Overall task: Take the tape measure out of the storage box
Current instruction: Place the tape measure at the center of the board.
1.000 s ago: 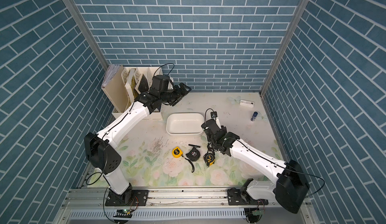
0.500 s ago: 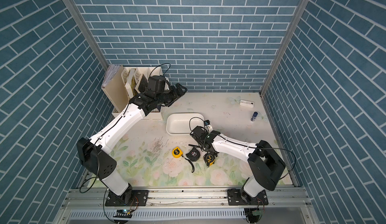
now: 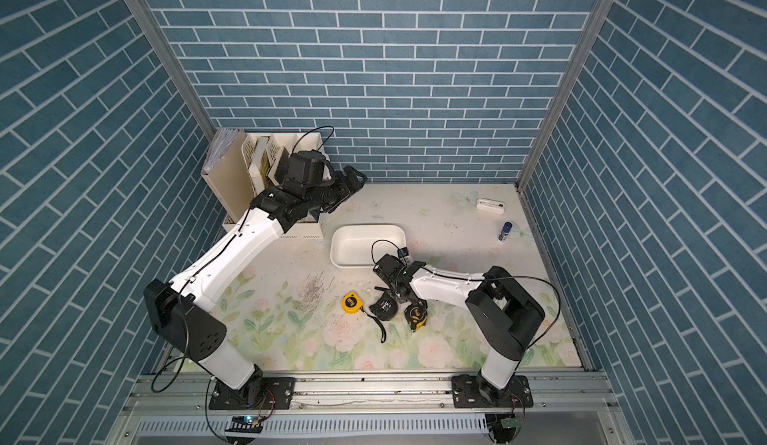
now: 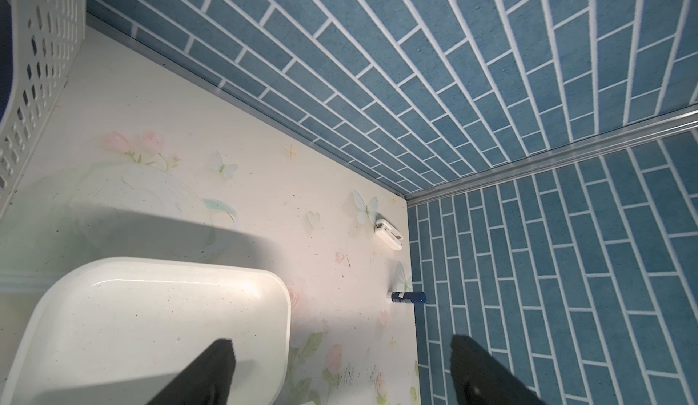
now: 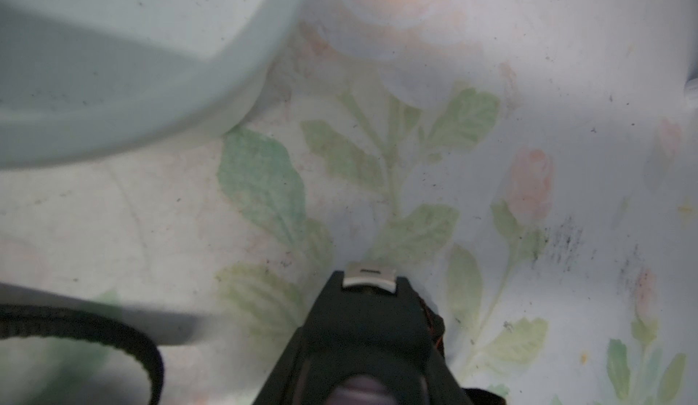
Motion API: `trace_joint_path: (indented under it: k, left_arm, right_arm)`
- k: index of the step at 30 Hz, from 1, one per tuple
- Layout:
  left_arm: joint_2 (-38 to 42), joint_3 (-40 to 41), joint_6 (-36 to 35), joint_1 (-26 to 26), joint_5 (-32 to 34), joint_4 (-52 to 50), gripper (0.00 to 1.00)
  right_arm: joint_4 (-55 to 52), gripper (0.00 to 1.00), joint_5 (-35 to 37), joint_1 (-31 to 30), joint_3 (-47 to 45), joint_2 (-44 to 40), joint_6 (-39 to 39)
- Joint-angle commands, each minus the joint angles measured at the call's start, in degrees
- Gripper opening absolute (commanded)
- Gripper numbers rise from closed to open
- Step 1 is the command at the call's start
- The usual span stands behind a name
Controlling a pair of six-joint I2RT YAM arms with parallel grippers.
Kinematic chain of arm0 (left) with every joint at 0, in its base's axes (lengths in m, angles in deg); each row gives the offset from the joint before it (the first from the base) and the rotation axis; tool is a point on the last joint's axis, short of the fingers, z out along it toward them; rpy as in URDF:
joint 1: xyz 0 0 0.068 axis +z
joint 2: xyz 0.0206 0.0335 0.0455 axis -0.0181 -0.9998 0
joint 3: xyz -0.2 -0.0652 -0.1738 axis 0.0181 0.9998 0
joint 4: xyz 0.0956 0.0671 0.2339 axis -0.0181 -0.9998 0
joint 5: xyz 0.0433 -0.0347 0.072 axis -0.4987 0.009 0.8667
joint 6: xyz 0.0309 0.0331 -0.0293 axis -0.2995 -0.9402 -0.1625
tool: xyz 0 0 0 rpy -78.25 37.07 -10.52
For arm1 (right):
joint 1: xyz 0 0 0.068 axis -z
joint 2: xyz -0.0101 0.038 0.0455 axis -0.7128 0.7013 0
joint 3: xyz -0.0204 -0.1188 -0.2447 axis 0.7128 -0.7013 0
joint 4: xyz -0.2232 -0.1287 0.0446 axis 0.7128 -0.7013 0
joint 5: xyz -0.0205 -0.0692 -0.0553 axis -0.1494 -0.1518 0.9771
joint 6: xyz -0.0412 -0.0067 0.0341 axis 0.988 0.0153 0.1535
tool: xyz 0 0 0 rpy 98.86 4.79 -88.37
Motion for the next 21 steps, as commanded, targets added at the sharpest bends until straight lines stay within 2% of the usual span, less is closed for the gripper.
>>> trace_joint_path:
  k: [1, 3, 8, 21]
  left_arm:
    - [0.87, 0.54, -0.95, 0.29, 1.12, -0.81, 0.94]
    - [0.88, 0.55, -0.93, 0.30, 1.10, -0.81, 0.94]
    - [0.97, 0.96, -0.70, 0.31, 0.89, -0.63, 0.93]
    - [1.26, 1.44, -0.56, 0.29, 0.74, -0.37, 0.93]
  right_arm:
    - [0.73, 0.00, -1.57, -0.20, 0.78, 0.72, 1.04]
    - [0.90, 0.00, -2.25, -0.23, 0.58, 0.81, 1.26]
    - [0.78, 0.11, -2.65, -0.22, 0.35, 0.64, 1.71]
    - [-0.14, 0.47, -1.59, -0.55, 0.93, 0.57, 2.80]
